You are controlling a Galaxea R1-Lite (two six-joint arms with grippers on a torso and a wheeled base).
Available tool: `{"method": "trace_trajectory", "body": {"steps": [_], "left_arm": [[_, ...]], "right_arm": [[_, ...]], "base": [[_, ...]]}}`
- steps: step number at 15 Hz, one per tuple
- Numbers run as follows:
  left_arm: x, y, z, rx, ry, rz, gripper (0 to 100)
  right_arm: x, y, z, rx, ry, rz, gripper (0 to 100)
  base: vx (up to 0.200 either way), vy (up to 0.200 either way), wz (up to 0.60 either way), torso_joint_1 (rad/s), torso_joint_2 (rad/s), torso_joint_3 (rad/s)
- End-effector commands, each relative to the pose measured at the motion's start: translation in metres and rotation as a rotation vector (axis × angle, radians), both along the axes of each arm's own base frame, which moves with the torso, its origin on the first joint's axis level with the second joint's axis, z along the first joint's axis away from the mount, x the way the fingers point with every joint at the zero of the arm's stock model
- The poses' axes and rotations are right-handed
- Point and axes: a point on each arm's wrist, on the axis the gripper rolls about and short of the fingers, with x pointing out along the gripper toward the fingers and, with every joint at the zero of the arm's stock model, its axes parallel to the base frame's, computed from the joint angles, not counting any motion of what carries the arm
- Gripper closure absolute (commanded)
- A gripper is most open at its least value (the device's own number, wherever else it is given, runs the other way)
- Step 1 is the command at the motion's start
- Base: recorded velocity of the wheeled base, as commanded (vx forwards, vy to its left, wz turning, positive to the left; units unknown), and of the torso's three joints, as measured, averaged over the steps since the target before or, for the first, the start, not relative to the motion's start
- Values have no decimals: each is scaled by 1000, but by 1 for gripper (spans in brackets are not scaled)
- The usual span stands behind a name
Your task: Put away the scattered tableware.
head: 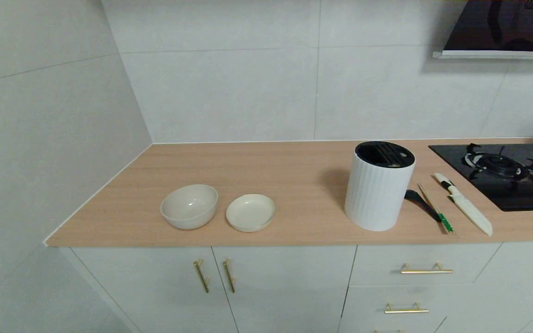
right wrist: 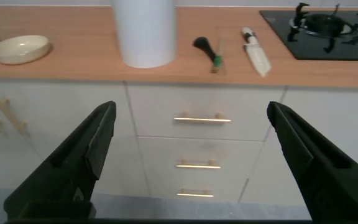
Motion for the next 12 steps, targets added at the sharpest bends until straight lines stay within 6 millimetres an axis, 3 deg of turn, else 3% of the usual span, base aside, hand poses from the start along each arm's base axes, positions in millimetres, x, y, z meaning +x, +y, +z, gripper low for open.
{"method": "trace_trajectory", "body": {"steps": [1, 12], "left_arm": [[0, 0, 0, -1, 1, -1, 0], [0, 0, 0, 1, 1, -1, 0]], "right_arm": [[0, 0, 0, -1, 1, 1, 0], [0, 0, 0, -1, 1, -1, 0]], "base": [[0, 200, 0, 7, -2, 17], [0, 200, 0, 5, 2, 4]]}}
